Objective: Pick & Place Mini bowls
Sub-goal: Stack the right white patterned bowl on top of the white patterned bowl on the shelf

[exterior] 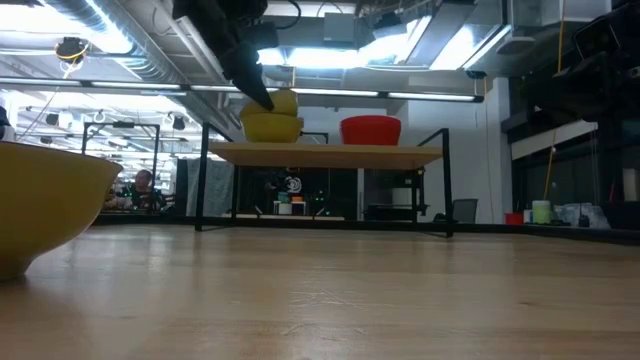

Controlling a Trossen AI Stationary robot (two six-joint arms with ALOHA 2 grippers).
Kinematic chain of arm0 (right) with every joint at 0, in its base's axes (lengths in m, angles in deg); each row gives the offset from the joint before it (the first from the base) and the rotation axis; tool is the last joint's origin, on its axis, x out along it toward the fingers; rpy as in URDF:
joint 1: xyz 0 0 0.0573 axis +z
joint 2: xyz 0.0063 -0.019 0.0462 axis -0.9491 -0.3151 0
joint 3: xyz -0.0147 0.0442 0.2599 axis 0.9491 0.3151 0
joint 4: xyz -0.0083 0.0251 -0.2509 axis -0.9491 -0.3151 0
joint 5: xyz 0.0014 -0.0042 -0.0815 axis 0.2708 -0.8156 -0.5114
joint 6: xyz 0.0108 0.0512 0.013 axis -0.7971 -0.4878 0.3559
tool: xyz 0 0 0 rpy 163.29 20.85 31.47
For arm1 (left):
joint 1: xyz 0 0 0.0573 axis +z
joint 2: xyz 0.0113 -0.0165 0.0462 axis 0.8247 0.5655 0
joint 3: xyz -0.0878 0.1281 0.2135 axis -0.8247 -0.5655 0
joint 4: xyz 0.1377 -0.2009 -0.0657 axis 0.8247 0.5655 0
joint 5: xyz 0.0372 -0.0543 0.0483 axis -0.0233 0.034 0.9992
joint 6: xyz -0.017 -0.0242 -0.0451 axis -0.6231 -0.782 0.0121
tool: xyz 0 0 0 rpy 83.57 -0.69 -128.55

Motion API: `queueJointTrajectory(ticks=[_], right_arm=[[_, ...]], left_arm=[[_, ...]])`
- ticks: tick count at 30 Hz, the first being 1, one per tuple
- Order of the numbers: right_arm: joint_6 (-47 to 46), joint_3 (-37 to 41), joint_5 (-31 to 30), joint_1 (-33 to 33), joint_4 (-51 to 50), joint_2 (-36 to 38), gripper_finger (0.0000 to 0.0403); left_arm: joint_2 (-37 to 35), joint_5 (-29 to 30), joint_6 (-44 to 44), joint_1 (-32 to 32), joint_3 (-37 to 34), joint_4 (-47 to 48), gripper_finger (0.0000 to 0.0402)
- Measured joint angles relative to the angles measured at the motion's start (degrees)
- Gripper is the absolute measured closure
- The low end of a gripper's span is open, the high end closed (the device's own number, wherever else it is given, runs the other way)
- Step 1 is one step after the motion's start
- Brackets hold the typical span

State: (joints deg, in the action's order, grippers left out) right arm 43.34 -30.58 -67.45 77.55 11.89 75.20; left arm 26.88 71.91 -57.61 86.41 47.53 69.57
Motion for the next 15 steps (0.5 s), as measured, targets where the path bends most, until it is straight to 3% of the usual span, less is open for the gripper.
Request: queueJointTrajectory(ticks=[15], right_arm=[[-0.2, 0.0, 0.0, 0.0, 0.0, 0.0, 0.0397]], left_arm=[[0.0, -0.1, -0.6, 0.0, 0.0, 0.3, 0.0385]])
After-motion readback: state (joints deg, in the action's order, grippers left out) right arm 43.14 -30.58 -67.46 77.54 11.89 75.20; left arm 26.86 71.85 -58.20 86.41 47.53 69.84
